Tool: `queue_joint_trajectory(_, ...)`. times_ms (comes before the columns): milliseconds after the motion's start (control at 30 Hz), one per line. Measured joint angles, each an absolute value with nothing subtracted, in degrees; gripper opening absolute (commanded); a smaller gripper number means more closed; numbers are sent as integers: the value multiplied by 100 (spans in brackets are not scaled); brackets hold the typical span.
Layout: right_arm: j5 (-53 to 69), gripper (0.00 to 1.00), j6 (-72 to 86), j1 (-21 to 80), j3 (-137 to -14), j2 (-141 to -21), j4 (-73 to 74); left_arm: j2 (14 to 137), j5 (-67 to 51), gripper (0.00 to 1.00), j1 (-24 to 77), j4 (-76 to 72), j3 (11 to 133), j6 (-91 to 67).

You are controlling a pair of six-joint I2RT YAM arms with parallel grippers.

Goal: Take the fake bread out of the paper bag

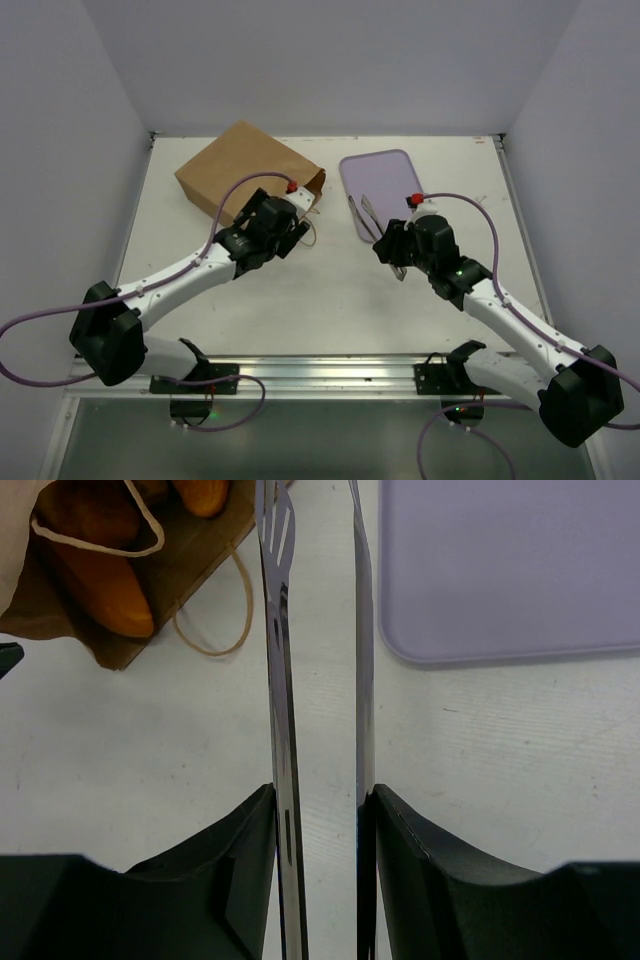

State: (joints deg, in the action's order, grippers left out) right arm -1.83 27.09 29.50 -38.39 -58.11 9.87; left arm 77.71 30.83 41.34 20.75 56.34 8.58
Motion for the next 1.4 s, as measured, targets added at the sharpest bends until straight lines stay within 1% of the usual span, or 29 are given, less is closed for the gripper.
queue_joint_trajectory(233,-158,46,2703,2950,-3841,-5826,987,8340,3603,98,4165,1890,5636,864)
queue_joint_trajectory(333,-148,46,2703,2947,-3857,-5889,985,8705,3850,97,4206,1662,5634,934)
queue_joint_trajectory(467,-143,45,2696,2947,-3863,-5900,989,8847,4053,96,4219,1205,5448,1160)
queue_joint_trajectory(567,-130,45,2694,2943,-3868,-5927,987,8884,4272,93,4219,893,5387,1306)
queue_joint_trajectory(667,-130,46,2694,2943,-3868,-5935,987,9000,4598,89,4219,462,5387,1474)
queue_joint_trajectory(733,-128,46,2694,2943,-3868,-5935,987,9109,4764,88,4219,189,5387,1605)
queue_joint_trajectory(833,-126,46,2694,2939,-3868,-5935,987,9244,4845,84,4219,-82,5387,1765)
queue_joint_trajectory(933,-93,46,2694,2921,-3868,-5935,987,9338,4831,76,4219,-327,5387,1914)
queue_joint_trajectory(967,-89,46,2692,2921,-3868,-5935,987,9362,4803,71,4219,-386,5389,1935)
queue_joint_trajectory(1033,-82,46,2692,2919,-3868,-5935,987,9413,4742,67,4219,-480,5393,2016)
queue_joint_trajectory(1067,-75,46,2692,2919,-3868,-5935,987,9441,4705,61,4219,-513,5406,2051)
queue_joint_trajectory(1133,-71,46,2692,2919,-3868,-5935,987,9494,4613,57,4219,-532,5465,2078)
queue_joint_trajectory(1167,-69,46,2692,2917,-3868,-5935,987,9496,4558,52,4219,-550,5483,2082)
queue_joint_trajectory(1400,-69,46,2692,2917,-3865,-5935,987,9496,4453,40,4219,-731,5555,2211)
